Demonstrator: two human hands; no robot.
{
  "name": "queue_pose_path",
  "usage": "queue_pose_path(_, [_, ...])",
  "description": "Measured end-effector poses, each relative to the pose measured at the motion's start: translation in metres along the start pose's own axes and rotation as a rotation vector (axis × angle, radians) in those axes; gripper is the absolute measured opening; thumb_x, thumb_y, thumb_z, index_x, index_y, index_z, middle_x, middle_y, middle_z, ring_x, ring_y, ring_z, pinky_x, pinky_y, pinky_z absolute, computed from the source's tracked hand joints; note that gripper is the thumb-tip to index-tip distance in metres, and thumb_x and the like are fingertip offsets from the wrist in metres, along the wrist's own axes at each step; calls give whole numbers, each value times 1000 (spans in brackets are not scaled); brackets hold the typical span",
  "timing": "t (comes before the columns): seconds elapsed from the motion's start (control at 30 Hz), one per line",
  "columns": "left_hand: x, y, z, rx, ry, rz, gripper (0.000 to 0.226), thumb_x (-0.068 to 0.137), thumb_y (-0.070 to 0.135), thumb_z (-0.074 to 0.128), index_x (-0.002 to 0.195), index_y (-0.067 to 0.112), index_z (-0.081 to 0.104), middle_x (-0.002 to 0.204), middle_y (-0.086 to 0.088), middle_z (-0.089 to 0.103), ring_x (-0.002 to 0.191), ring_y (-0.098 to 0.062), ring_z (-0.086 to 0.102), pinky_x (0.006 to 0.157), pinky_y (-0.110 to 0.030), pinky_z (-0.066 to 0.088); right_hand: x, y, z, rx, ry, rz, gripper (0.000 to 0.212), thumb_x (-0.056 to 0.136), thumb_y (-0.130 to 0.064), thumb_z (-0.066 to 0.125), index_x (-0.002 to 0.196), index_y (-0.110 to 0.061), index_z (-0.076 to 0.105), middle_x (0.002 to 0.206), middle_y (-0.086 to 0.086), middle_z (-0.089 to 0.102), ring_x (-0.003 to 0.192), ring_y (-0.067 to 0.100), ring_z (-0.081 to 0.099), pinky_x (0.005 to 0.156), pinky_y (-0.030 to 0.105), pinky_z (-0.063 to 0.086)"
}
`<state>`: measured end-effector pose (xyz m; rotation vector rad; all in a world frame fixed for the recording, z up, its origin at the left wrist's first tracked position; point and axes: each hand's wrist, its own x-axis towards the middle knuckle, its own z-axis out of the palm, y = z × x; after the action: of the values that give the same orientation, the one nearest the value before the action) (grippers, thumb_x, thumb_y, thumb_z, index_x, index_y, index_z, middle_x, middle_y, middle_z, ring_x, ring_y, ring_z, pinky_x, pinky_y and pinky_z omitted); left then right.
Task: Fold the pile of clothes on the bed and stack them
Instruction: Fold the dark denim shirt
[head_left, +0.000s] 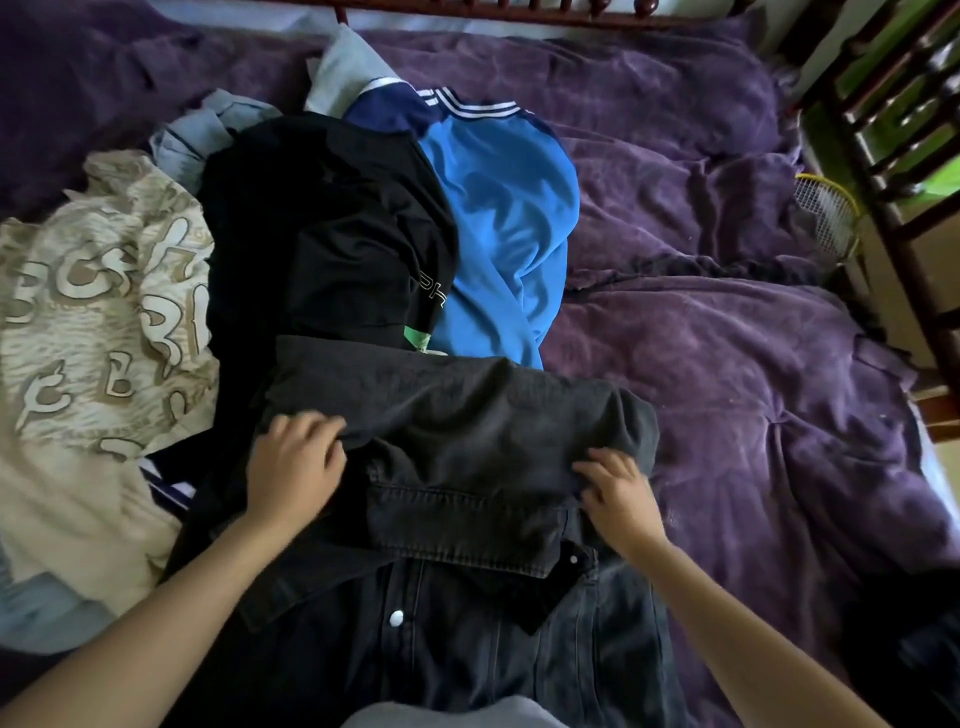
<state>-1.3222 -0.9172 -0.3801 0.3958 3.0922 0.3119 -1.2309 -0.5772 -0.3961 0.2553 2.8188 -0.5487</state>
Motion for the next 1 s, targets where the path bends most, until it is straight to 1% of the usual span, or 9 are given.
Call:
queue_pose_path(0.1, [49,-5,-14,-121,-9,-563,66,81,34,68,135,7,42,136,-27,40,120,-46,39,92,-55,37,35,5,-22,150,153,480,45,91,-27,51,133,-12,47,141,17,39,129,38,34,100,48,36])
queue_pose_path(0.2, [88,-29,-3,-561,-177,-911,69,85,40,64,138,4,38,138,-22,44,124,-40,43,101,-49,39,66,17,-32,577,134,834,65,91,-31,57,144,-11,26,146,19,32,132,38,32,106,45,31])
queue_pose_path(0.43, [134,-53,4,-821,115,-897,47,87,14,65,130,0,51,129,-17,55,119,-31,53,102,-39,42,88,47,-34,450,242,647,36,92,-13,52,128,-16,50,125,17,56,116,35,50,95,40,38])
queue_pose_path(0.57, [132,-40,10,-452,43,-843,39,93,22,55,129,8,51,130,-20,52,120,-39,46,102,-50,36,85,26,-4,-46,49,677,43,97,-20,40,139,-21,36,137,21,37,127,38,32,102,45,29])
queue_pose_path(0.67, [116,-17,14,-18,277,-398,45,91,24,49,133,9,42,137,-25,40,128,-43,32,101,-53,25,80,5,15,-116,212,389,49,89,-27,40,137,-17,42,138,25,38,131,42,29,103,54,27])
queue_pose_path(0.77, [82,-7,39,246,203,272,57,85,42,42,135,17,42,141,-26,38,137,-40,20,113,-47,5,64,10,39,-269,-14,58,56,86,-52,31,135,-27,41,140,20,39,129,41,31,102,58,28])
queue_pose_path(0.83, [68,-25,47,338,-107,208,68,82,59,35,141,24,39,148,-22,31,140,-39,13,113,-43,-13,59,24,39,-351,-230,178,69,86,-66,13,146,-33,25,150,19,27,136,43,25,103,62,29])
queue_pose_path(0.9, [71,-51,40,424,-289,-2,76,83,71,32,148,34,19,157,-14,11,143,-36,3,112,-50,-12,64,48,29,-295,-315,404,72,85,-73,13,147,-40,-2,157,13,4,143,37,7,111,59,14])
queue_pose_path(1.0, [89,-69,17,421,-423,-303,98,72,83,31,147,34,-10,157,-12,-9,142,-34,-15,111,-56,-5,72,67,-4,-214,-358,605,71,88,-69,23,148,-39,-1,158,8,7,144,31,2,113,57,4])
